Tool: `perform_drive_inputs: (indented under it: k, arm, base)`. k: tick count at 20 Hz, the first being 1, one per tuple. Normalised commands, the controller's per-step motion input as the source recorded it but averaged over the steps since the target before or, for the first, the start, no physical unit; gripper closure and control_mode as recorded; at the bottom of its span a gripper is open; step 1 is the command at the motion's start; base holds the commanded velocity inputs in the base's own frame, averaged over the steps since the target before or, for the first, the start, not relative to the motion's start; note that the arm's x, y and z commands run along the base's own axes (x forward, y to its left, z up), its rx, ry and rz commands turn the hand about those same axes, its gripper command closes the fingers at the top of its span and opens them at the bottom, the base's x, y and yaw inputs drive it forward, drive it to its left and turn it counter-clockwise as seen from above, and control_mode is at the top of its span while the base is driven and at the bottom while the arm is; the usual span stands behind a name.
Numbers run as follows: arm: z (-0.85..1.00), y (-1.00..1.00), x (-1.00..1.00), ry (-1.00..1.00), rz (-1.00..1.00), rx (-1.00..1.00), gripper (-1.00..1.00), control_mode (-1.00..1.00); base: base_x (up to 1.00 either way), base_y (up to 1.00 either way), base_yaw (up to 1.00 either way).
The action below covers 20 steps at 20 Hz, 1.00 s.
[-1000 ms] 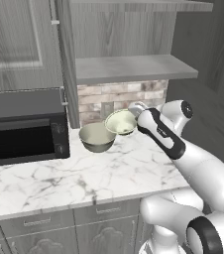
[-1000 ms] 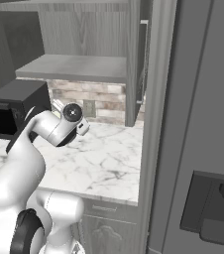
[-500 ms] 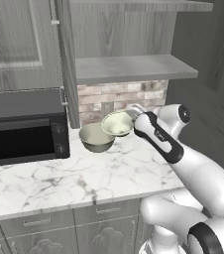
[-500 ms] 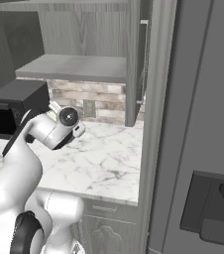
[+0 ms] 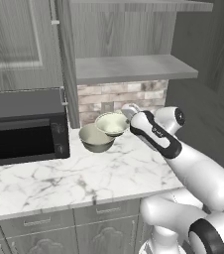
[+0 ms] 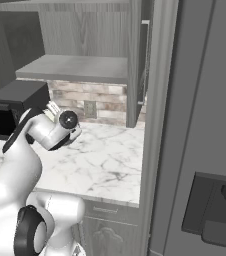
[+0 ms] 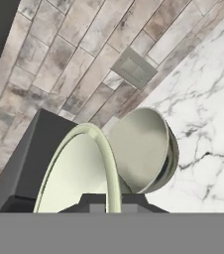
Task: Pick up the bowls on the counter and stack them on top of one another in the open cabinet. Place the smaller bowl on top of the larger bowl.
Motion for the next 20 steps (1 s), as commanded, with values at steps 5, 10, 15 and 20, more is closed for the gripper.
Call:
perform_drive_inputs:
  k: [5,10,15,20]
  arm:
    - [-0.22,0.19,0.13,0.01,0.0,0.02,1.0,-1.0]
    - [-0.24,0.26,0.16,0.0,0.0,0.0,1.0,-1.0]
    - [-0.05,0.01,0.0,-0.01,0.0,0.0,1.0,-1.0]
    - [0.0,-0.07,0.04,0.0,0.0,0.01,1.0,-1.0]
  base:
    - [0.0,0.0,0.0]
    - [0.0,0.0,0.0]
    - [0.0,0.0,0.0]
    - [0.0,0.0,0.0]
